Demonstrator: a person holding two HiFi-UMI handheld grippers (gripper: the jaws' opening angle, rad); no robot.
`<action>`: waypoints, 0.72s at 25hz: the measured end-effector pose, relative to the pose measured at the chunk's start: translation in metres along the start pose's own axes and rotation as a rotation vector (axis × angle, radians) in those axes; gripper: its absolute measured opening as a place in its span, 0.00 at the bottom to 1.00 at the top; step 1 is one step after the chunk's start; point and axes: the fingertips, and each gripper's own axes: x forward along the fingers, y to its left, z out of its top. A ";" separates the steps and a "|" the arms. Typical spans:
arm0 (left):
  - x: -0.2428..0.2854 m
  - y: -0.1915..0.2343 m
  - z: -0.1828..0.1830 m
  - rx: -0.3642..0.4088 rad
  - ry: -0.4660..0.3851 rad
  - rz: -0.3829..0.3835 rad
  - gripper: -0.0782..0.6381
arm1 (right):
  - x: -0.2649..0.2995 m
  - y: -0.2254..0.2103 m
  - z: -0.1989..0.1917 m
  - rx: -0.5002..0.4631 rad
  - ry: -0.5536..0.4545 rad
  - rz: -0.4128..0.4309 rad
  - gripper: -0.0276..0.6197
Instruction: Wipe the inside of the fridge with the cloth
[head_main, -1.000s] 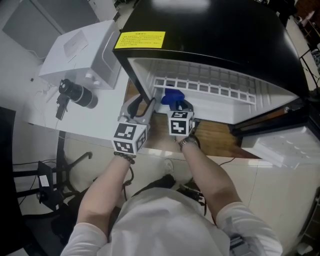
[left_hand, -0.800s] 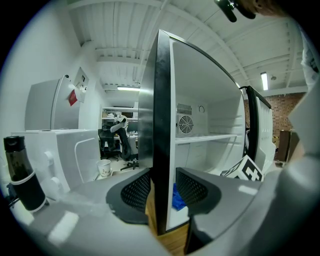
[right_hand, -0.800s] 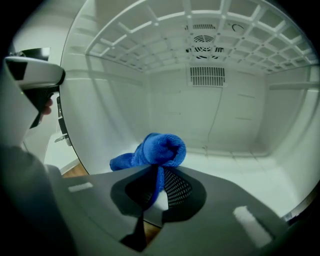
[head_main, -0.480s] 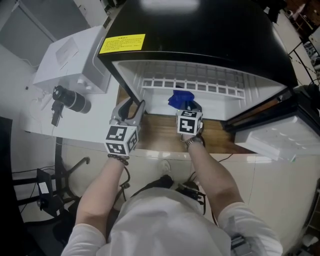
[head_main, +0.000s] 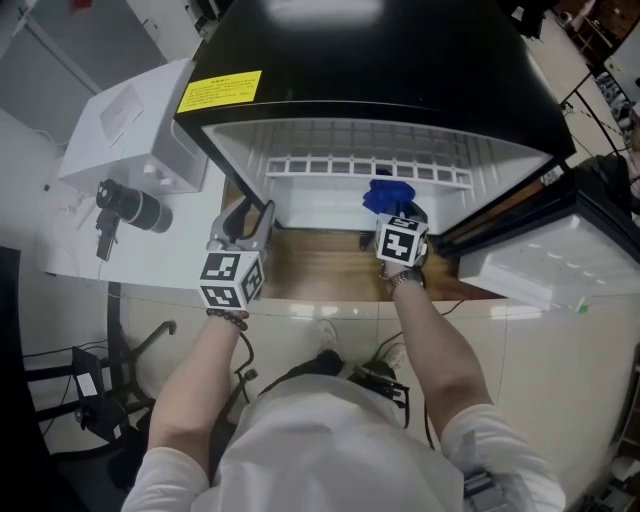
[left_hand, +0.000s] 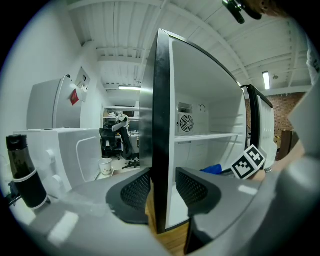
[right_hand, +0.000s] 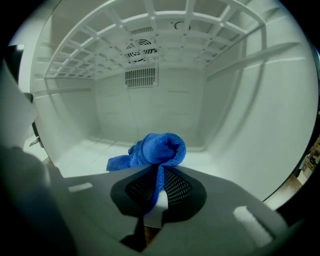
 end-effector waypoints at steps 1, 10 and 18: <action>0.000 0.000 0.000 -0.001 -0.001 0.002 0.32 | 0.000 -0.007 0.000 0.004 0.003 -0.014 0.09; 0.001 0.000 -0.001 -0.006 0.001 0.007 0.32 | -0.008 -0.046 0.003 0.052 -0.009 -0.096 0.09; 0.000 0.000 -0.001 -0.006 0.003 0.002 0.32 | -0.016 -0.058 0.001 0.053 -0.011 -0.136 0.09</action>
